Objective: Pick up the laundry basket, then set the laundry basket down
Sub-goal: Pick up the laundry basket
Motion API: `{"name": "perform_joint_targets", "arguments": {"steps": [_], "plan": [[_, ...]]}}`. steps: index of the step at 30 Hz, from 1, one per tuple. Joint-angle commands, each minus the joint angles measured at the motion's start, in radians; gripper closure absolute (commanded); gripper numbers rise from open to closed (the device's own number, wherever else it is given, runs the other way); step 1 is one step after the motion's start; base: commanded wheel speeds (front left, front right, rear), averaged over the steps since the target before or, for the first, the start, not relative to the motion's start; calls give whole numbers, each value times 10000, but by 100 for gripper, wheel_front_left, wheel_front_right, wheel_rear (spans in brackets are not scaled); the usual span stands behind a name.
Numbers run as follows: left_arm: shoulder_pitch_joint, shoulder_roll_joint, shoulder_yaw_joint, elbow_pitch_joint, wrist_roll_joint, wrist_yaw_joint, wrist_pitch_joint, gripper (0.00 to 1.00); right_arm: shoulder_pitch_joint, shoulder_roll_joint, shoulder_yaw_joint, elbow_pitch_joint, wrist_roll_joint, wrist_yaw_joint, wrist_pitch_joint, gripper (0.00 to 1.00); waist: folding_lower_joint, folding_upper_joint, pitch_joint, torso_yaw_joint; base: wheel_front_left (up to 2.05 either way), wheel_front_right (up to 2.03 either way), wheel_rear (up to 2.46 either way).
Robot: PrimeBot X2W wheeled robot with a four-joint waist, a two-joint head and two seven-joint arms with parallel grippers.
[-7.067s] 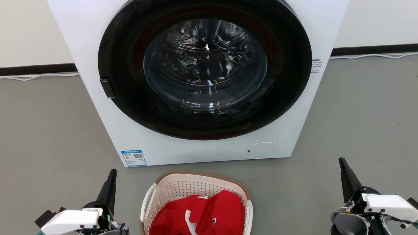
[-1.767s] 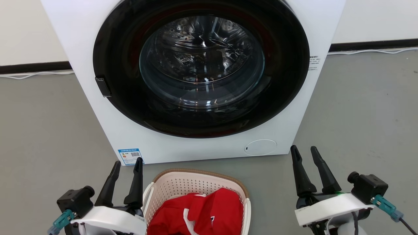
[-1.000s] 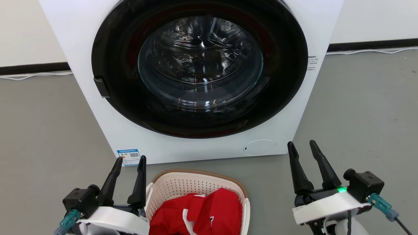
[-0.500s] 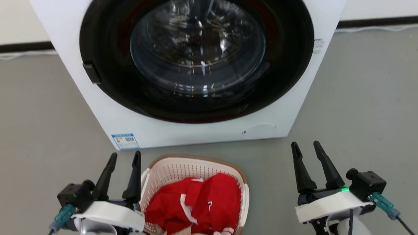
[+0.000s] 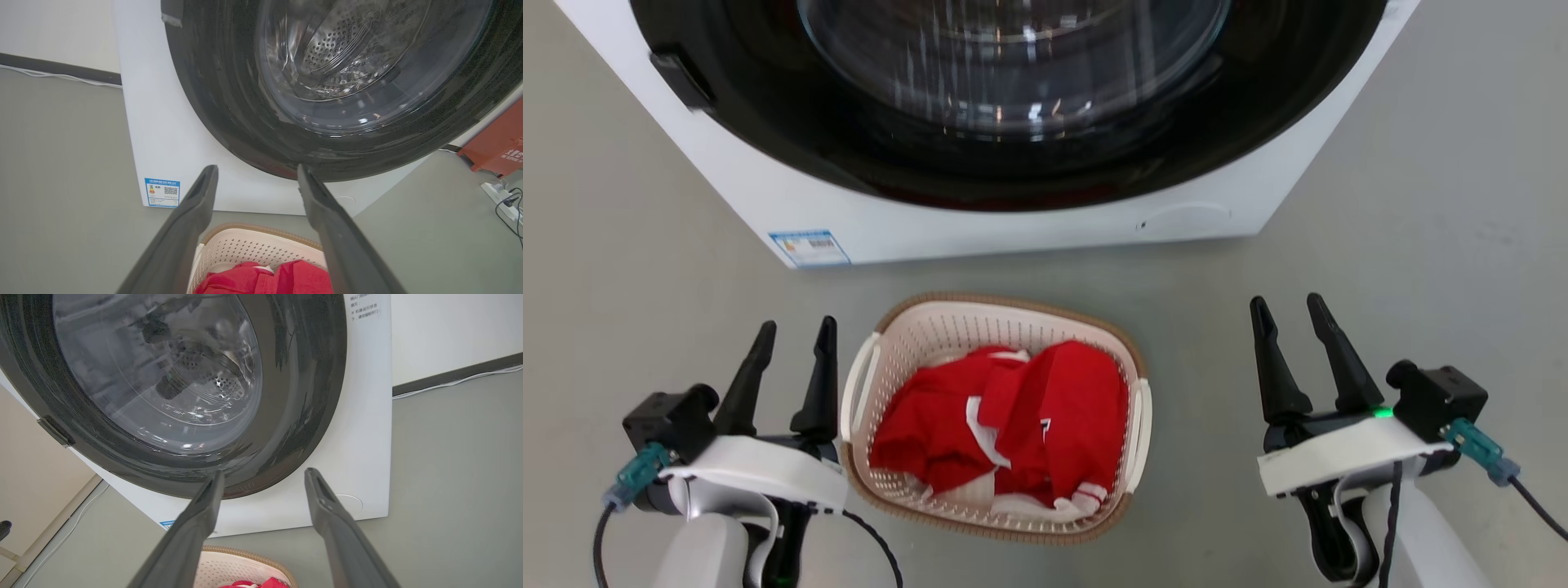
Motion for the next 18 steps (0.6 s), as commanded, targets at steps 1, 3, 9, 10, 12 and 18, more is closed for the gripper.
{"name": "perform_joint_targets", "arguments": {"steps": [1, 3, 9, 10, 12, 18], "plan": [[-406, 247, 307, -74, -178, -58, -63, 0, -260, 21, 272, -145, -49, 71, -120, 0, -1, 0, 457, 32, 0, 0, 0], [-630, 339, 253, 225, -277, -58, -63, 0, -417, 22, 285, -46, -53, 71, -120, 0, -1, 0, 708, 51, 0, 0, 0], [-1277, 690, 123, 1226, -711, -58, -63, 0, -806, 22, 386, -119, -37, 71, -120, 0, -1, 0, 1356, -66, 0, 0, 0], [-1378, 752, 116, 1394, -778, -58, -63, 0, -854, 22, 405, -158, -35, 71, -120, 0, -1, 0, 1459, -95, 0, 0, 0], [-1587, 852, 117, 1721, -937, -58, -63, 0, -939, 22, 444, -259, -41, 71, -120, 0, -1, 0, 1679, -148, 0, 0, 0], [-2164, 1072, -75, 2513, -1257, -58, -63, 0, -1139, 22, 545, -536, -55, 71, -120, 0, -1, 0, 2275, -246, 0, 0, 0]]}}
